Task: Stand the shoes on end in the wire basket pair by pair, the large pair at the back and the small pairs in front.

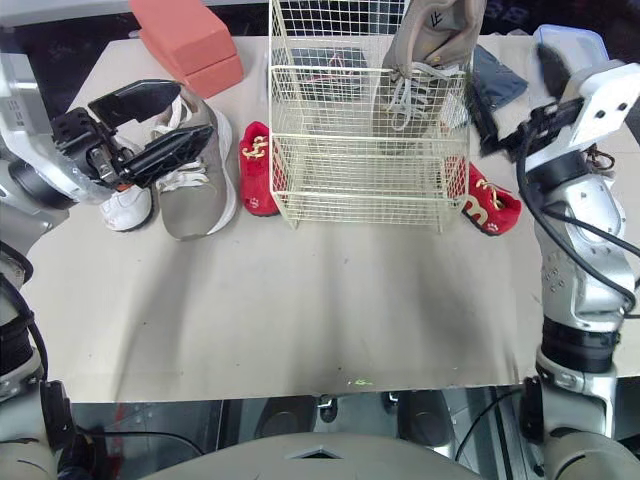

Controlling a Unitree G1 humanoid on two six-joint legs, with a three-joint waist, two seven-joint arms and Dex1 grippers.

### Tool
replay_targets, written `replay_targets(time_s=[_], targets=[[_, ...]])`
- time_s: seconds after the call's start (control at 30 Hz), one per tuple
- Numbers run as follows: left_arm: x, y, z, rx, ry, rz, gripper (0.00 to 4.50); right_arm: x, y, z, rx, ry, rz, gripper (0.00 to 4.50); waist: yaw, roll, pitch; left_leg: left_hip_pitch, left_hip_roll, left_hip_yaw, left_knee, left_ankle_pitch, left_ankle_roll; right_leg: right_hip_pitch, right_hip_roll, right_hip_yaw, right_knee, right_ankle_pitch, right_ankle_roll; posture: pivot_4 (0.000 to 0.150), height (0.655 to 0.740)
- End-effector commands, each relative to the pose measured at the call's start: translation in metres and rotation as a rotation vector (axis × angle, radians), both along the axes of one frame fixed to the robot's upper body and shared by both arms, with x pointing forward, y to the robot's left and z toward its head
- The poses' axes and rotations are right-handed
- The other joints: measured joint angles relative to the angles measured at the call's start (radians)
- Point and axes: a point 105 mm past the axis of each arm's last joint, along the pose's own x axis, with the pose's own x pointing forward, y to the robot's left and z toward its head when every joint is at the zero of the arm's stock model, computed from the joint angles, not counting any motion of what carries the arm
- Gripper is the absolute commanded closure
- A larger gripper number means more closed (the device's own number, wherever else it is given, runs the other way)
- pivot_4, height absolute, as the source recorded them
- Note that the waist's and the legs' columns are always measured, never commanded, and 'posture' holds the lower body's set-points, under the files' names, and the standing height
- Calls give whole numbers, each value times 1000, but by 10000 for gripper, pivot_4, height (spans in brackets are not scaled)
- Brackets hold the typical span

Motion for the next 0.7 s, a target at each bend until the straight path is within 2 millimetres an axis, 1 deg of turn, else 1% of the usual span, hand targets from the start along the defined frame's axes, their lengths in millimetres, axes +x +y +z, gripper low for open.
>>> replay_targets(time_s=[0.03,0.13,0.17,0.3,0.37,0.5,0.57,0.7], targets=[[7,22,9,-3,-23,107,0,-36,42,-1,-85,54,294,497,2,0,0,0,0,0,0,0,0,0,0,0,0,0,0,1500,6860],[20,44,3,-5,52,202,0,-52,61,-7,-122,104,429,497,3,0,0,0,0,0,0,0,0,0,0,0,0,0,0,1500,6860],[29,57,-2,-11,100,270,0,-55,65,-10,-147,117,457,497,4,-1,0,0,0,0,0,0,0,0,0,-1,0,-1,1,1500,6860],[50,86,-17,9,208,430,0,-57,72,-18,-207,141,494,497,7,-1,0,-1,-1,-1,0,-2,4,0,-1,-2,-1,-2,3,1500,6860],[59,94,-22,28,232,473,0,-56,74,-21,-231,137,497,497,8,-1,0,-1,-1,-1,0,-2,3,0,-1,-2,-1,-2,3,1500,6860],[77,110,-33,-11,311,553,0,-54,76,-29,-262,117,484,497,7,-4,0,-2,-1,-1,0,-1,2,0,-1,-2,-1,-1,2,1500,6860],[83,118,-38,1,333,591,0,-53,76,-33,-266,107,472,497,6,-4,0,-2,-1,-1,0,0,1,0,-1,-2,-1,-1,1,1500,6860],[94,127,-41,-36,370,618,0,-55,77,-38,-253,101,462,497,5,-5,0,-2,-1,-1,0,0,1,0,-1,-2,-1,0,1,1500,6860]])
